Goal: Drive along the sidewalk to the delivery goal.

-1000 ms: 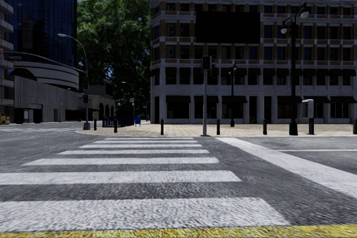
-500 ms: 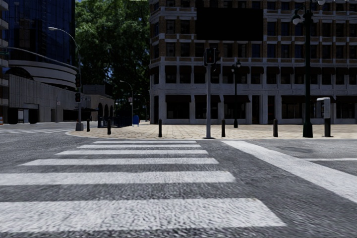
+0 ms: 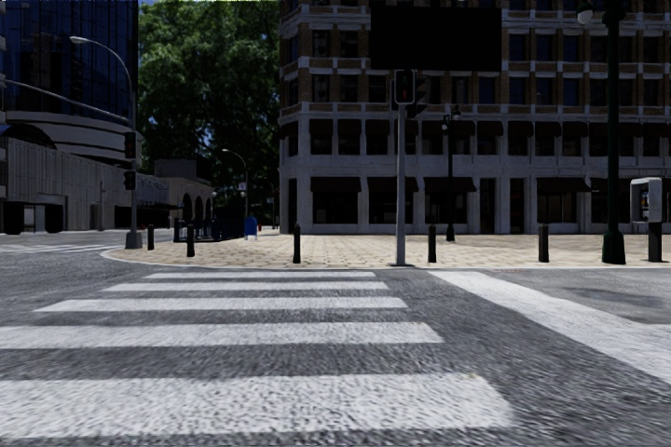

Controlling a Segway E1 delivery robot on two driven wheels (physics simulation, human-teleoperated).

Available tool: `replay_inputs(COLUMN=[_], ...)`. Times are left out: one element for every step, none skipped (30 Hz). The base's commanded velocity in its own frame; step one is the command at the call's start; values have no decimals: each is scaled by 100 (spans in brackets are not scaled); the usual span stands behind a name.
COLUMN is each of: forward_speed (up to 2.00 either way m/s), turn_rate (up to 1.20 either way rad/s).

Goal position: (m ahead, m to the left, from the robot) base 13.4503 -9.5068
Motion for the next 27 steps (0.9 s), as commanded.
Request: replay_inputs(forward_speed=[200,200,200,200,200,200,200,200,200,200,200,200,200,200,200,200,200,200,200,200,200,200,200,200,200,200,200], turn_rate=[0,0,0,0,0,0,0,0,0,0,0,0,0,0,0,0,0,0,0,0,0,0,0,0,0,0,0])
